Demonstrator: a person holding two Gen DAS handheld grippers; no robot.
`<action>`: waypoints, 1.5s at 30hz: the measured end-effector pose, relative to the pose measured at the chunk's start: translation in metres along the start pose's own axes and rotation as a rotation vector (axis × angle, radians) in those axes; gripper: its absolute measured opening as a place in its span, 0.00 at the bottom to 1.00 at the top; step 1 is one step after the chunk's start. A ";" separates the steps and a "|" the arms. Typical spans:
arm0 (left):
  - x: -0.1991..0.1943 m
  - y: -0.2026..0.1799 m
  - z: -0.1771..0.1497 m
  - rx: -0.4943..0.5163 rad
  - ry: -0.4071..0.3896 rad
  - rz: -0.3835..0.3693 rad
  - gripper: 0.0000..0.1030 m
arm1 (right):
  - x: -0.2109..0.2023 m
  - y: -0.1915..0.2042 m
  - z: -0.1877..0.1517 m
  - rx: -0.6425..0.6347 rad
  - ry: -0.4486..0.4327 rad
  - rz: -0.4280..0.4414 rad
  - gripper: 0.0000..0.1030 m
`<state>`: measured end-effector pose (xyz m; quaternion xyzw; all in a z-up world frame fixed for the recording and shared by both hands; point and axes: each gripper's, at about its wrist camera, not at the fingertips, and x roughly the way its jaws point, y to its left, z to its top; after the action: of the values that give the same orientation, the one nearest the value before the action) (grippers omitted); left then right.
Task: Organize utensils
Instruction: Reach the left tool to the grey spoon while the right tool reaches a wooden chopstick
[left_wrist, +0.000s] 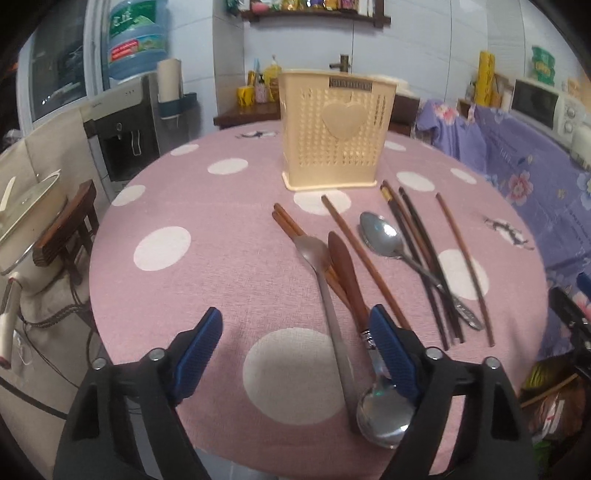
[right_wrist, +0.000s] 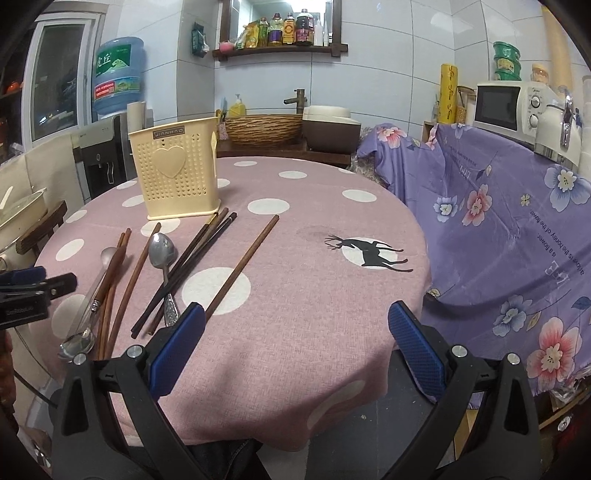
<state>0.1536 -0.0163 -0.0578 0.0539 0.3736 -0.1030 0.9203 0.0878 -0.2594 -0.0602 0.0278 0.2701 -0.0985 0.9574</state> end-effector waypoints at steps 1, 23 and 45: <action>0.004 -0.001 0.001 0.008 0.013 0.000 0.73 | 0.001 0.000 0.000 0.000 0.003 0.003 0.95; 0.048 0.055 0.025 -0.114 0.115 0.042 0.70 | 0.068 0.009 0.046 -0.021 0.101 0.029 0.95; 0.054 0.052 0.037 -0.145 0.107 0.077 0.71 | 0.200 0.039 0.097 0.050 0.387 -0.039 0.33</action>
<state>0.2286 0.0200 -0.0674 0.0068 0.4264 -0.0374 0.9037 0.3117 -0.2663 -0.0820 0.0647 0.4473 -0.1165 0.8844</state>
